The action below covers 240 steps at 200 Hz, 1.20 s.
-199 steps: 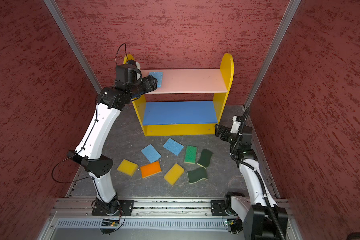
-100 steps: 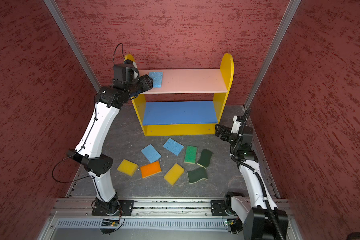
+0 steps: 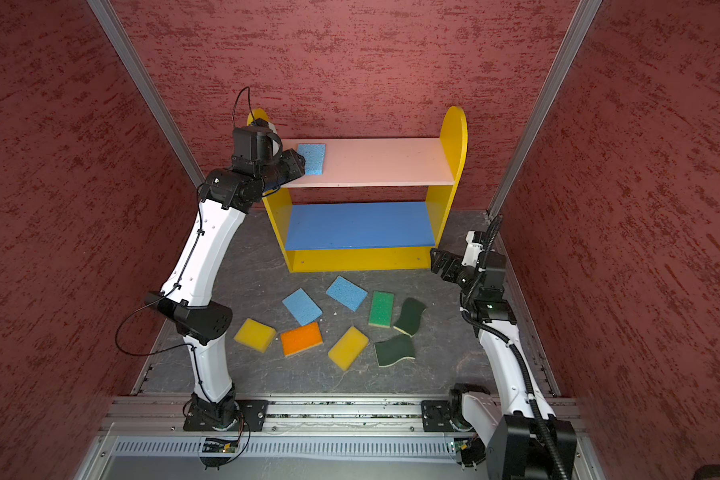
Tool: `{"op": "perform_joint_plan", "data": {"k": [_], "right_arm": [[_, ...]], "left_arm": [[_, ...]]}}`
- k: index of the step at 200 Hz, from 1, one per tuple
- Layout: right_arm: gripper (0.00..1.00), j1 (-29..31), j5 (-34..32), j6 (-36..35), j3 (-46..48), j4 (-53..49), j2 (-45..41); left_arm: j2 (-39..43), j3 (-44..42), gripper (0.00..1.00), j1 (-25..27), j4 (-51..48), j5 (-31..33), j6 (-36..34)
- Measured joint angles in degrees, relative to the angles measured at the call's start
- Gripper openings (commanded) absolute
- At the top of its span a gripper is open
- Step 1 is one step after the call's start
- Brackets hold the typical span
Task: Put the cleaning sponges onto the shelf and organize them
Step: 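Open the left gripper and release the sponge flat on the pink shelf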
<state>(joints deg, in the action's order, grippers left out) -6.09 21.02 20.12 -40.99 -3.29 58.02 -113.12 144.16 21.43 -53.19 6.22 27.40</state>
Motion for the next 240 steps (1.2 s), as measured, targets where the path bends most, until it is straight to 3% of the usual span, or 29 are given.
{"op": "perform_joint_plan", "data": {"k": [87, 240], "right_arm": [[0.99, 0.0, 0.0, 0.04, 0.0, 0.0, 0.0], [0.98, 0.0, 0.0, 0.15, 0.0, 0.0, -1.99]], "left_arm": [[-1.68, 2.21, 0.09, -0.24, -1.9, -0.98, 0.15], [-0.76, 2.21, 0.09, -0.33, -1.9, 1.4, -0.46]]}}
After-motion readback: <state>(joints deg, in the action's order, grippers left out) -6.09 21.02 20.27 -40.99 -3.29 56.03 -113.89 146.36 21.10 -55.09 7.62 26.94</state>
